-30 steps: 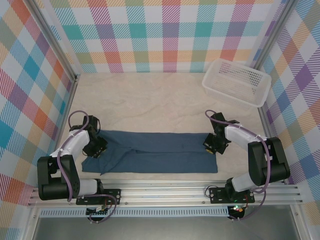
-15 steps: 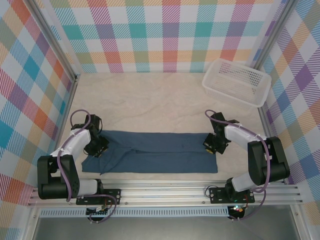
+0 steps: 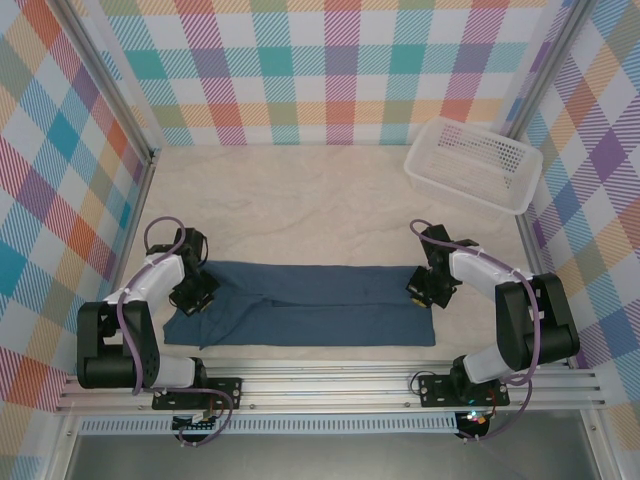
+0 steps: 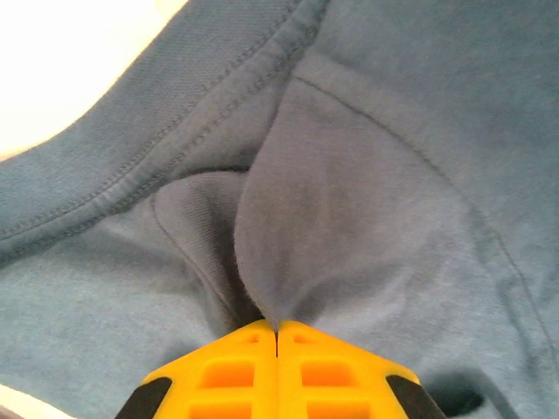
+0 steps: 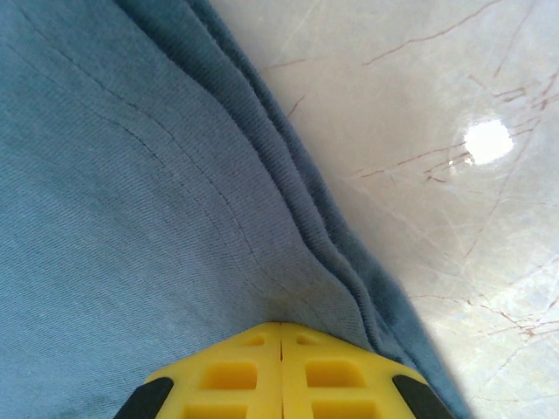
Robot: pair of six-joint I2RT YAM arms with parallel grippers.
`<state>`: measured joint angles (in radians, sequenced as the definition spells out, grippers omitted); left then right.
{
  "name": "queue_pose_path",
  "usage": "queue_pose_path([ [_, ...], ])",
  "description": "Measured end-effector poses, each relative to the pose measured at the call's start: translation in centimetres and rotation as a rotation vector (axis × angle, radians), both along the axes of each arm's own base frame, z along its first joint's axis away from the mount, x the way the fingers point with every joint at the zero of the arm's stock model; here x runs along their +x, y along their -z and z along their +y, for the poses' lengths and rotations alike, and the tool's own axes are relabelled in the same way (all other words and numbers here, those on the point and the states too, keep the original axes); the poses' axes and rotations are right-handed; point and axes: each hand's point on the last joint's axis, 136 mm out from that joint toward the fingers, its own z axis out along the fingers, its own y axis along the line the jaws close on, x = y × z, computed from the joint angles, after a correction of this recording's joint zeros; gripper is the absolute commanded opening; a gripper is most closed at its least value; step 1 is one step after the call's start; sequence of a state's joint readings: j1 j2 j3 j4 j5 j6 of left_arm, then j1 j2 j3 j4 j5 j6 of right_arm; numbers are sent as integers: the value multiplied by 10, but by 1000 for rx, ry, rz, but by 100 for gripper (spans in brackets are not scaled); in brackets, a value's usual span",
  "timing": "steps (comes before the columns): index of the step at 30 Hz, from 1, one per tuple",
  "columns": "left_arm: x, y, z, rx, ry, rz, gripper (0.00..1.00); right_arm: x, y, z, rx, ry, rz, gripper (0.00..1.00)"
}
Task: Fold and stack the t-shirts
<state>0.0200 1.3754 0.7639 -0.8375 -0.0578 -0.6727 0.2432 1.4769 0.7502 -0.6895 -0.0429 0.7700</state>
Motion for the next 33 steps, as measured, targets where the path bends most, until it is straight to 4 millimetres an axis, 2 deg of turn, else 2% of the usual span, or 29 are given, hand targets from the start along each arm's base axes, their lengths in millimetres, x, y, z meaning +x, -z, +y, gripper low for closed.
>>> queue_pose_path([
  [6,0,-3,7,42,11,1,0,0,0,0,0,0,2,6],
  [14,25,-33,12,72,21,-91,0,2,1,0,-8,0,35,5],
  [17,26,-37,13,80,28,-91,0,2,1,1,-8,-2,38,5],
  [33,30,-22,22,133,64,-27,0,2,1,1,-7,-7,41,5],
])
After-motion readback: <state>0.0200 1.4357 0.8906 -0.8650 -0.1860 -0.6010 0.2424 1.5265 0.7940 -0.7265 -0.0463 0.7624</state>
